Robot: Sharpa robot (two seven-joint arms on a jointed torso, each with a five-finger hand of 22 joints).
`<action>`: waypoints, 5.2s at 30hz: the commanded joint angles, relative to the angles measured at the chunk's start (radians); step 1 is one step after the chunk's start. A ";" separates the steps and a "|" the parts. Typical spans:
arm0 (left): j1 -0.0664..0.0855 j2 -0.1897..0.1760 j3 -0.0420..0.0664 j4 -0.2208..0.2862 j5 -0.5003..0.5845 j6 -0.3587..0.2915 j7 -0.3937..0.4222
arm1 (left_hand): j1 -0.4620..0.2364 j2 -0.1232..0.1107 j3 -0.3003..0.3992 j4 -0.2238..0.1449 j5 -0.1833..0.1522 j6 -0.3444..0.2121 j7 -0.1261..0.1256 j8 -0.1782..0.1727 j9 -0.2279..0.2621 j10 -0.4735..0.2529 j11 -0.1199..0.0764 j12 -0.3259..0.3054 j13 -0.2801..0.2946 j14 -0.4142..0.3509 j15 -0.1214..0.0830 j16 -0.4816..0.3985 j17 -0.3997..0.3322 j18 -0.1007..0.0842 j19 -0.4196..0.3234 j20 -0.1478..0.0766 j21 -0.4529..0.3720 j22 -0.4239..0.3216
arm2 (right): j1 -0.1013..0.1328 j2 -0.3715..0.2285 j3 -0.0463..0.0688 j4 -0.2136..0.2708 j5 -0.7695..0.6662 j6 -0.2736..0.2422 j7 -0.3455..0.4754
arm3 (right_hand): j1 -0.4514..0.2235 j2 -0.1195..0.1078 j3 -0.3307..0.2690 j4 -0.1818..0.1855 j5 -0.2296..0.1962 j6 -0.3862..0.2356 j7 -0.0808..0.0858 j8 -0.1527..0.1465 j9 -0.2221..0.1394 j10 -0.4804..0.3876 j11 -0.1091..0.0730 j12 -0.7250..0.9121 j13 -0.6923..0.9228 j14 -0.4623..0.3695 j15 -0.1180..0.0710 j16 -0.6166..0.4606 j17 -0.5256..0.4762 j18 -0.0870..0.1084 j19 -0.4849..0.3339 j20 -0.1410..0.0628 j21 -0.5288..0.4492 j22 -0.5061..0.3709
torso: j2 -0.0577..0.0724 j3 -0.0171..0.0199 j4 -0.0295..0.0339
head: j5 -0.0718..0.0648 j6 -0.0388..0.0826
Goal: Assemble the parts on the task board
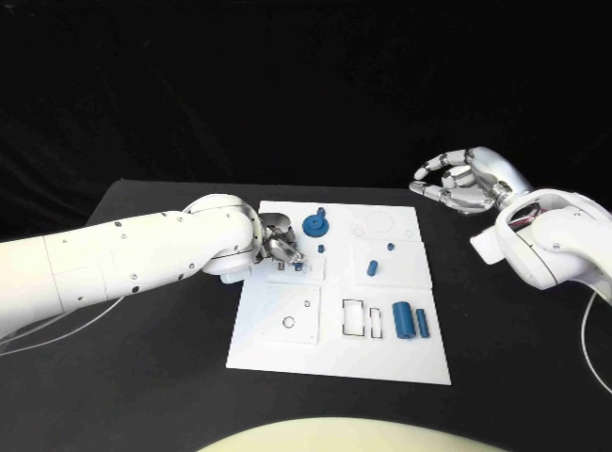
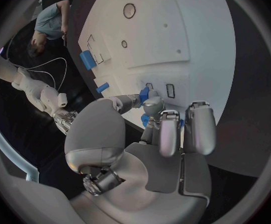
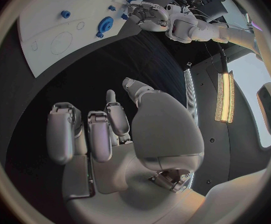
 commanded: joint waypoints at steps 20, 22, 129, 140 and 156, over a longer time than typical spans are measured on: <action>0.000 0.012 0.000 -0.006 -0.032 0.079 -0.008 | -0.021 -0.005 0.142 -0.165 -0.010 0.008 -0.021 0.014 0.000 0.008 -0.005 0.011 0.001 0.100 -0.010 0.002 0.250 -0.015 0.001 -0.009 0.005 0.004 | 0.000 0.000 0.000 0.002 -0.007 0.007 0.006 | -0.002 -0.001 -0.001 0.009 0.004 -0.005 -0.002 0.009 0.001 -0.001 -0.001 -0.001 0.000 0.068 0.002 -0.007 0.112 0.017 0.005 -0.002 -0.003 0.010 | -0.001 0.0008 -0.0005 | 0.001 -0.008; 0.000 0.012 0.000 -0.006 -0.034 0.080 -0.008 | -0.021 -0.006 0.140 -0.165 -0.010 0.008 -0.022 0.015 0.000 0.008 -0.006 0.012 0.002 0.100 -0.011 0.002 0.251 -0.015 0.000 -0.009 0.004 0.002 | 0.000 -0.001 0.000 0.002 -0.007 0.007 0.006 | -0.002 -0.001 -0.001 0.009 0.004 -0.005 -0.002 0.009 0.001 -0.001 -0.001 -0.001 0.000 0.068 0.002 -0.007 0.112 0.017 0.005 -0.002 -0.003 0.010 | -0.001 0.0009 -0.0004 | 0.001 -0.007; 0.003 0.025 0.000 -0.041 0.068 0.122 -0.011 | -0.203 0.029 -0.001 -0.022 -0.015 0.040 -0.035 0.084 -0.074 0.026 -0.017 0.050 0.013 0.104 -0.021 0.011 0.263 -0.021 0.016 -0.019 0.015 0.038 | -0.001 -0.003 0.000 -0.003 -0.008 0.014 0.002 | -0.010 -0.004 -0.003 0.017 0.005 -0.004 -0.004 0.016 0.001 -0.001 -0.003 -0.002 -0.003 0.067 0.001 -0.009 0.108 0.018 0.005 -0.003 -0.007 0.008 | 0.000 0.0013 0.0003 | -0.007 -0.017; 0.003 0.028 0.000 -0.046 0.067 0.116 -0.011 | -0.219 0.030 -0.057 0.012 -0.018 0.044 -0.035 0.087 -0.082 0.026 -0.017 0.050 0.011 0.104 -0.021 0.011 0.263 -0.021 0.017 -0.018 0.016 0.040 | -0.002 -0.002 0.000 -0.005 -0.008 0.013 0.003 | -0.011 -0.004 -0.003 0.017 0.005 -0.005 -0.004 0.017 0.001 -0.002 -0.003 -0.003 -0.004 0.067 0.001 -0.010 0.108 0.018 0.005 -0.003 -0.008 0.007 | 0.000 0.0011 -0.0006 | -0.008 -0.017; 0.003 0.022 0.004 -0.042 0.067 0.117 -0.010 | -0.226 0.026 -0.099 0.040 -0.016 0.044 -0.035 0.089 -0.088 0.027 -0.017 0.052 0.011 0.104 -0.021 0.011 0.263 -0.021 0.017 -0.018 0.015 0.040 | -0.002 -0.003 0.000 -0.006 -0.008 0.014 0.004 | -0.014 -0.007 -0.006 0.020 0.003 -0.006 -0.004 0.018 0.000 -0.003 -0.003 -0.004 -0.005 0.067 0.001 -0.011 0.105 0.018 0.005 -0.003 -0.009 0.006 | 0.000 0.0003 -0.0001 | -0.007 -0.017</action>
